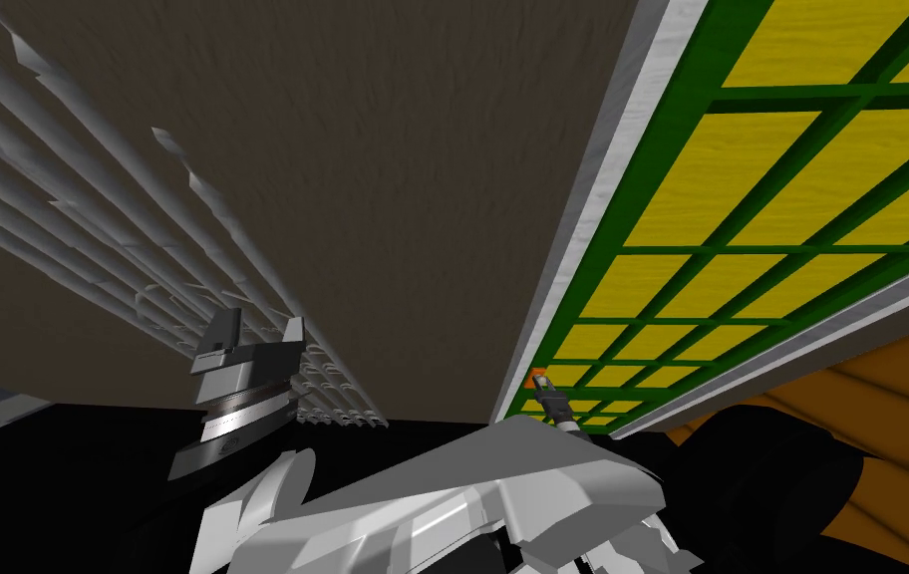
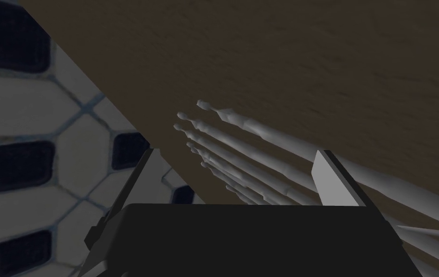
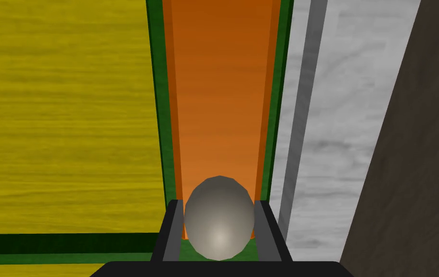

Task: Pull the door open

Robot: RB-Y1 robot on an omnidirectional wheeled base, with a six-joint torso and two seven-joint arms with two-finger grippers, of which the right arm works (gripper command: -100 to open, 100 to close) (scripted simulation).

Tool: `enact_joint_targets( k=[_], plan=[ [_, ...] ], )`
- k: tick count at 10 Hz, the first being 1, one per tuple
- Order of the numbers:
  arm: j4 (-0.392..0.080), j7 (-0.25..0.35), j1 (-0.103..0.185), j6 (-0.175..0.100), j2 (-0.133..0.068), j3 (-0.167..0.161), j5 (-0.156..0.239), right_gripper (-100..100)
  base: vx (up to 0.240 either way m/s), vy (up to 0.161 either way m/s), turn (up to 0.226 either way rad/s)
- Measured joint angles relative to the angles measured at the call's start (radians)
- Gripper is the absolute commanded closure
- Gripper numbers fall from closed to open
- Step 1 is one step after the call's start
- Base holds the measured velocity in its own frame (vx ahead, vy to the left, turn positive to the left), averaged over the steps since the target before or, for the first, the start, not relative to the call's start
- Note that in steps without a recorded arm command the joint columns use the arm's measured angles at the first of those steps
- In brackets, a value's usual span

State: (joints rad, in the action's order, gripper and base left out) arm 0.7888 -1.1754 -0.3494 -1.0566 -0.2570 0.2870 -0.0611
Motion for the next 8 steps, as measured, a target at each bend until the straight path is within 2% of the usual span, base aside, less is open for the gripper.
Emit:
enact_joint_targets(
  k=[3,8],
  plan=[
    [-0.002,0.013,0.002,0.0,0.0,-0.002,0.002,100,-0.011,-0.004,0.008],
    [-0.003,0.108,0.012,0.006,-0.002,-0.012,0.017,100,-0.024,-0.008,0.016]
  ],
)
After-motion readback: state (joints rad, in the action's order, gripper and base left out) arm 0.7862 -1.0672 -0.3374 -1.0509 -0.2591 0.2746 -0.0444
